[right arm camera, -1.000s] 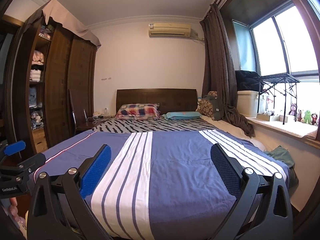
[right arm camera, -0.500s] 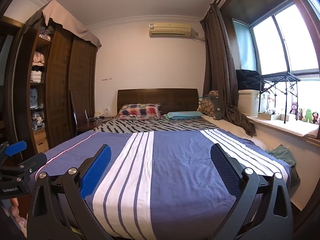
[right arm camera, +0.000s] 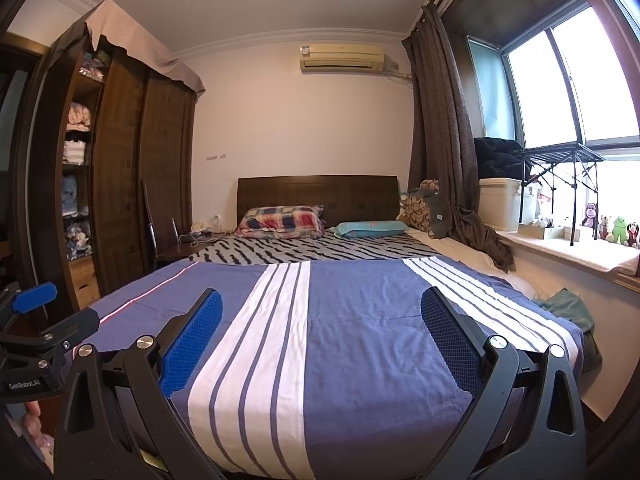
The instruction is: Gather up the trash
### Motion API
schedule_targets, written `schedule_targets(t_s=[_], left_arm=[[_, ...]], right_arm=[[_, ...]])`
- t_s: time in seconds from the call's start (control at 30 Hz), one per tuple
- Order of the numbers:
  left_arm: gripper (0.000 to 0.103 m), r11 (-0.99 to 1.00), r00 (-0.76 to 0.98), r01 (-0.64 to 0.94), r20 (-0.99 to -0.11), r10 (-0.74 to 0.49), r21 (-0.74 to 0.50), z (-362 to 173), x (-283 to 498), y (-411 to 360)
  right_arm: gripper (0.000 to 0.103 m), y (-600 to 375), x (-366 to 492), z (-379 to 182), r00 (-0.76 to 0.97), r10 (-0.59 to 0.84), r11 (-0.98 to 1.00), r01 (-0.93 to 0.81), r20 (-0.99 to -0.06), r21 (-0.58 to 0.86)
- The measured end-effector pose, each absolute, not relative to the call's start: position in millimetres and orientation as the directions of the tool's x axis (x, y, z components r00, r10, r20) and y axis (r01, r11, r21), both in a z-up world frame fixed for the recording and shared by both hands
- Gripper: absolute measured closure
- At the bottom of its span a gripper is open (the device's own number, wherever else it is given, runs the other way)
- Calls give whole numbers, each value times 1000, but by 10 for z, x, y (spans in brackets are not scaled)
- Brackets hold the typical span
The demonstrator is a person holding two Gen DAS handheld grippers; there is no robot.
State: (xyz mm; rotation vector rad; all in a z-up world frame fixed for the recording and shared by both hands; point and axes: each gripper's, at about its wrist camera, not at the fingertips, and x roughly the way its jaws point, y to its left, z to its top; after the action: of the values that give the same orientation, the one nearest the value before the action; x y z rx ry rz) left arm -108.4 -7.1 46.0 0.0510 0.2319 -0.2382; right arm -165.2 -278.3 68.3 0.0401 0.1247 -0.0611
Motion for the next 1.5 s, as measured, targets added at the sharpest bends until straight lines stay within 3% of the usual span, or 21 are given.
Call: schedule_targets(t_s=[1.5], left_arm=[[8, 970, 934, 244, -264, -239, -14, 434, -1024, -53]], right_arm=[[3, -2749, -1539, 625, 986, -46, 998, 54, -158, 43]])
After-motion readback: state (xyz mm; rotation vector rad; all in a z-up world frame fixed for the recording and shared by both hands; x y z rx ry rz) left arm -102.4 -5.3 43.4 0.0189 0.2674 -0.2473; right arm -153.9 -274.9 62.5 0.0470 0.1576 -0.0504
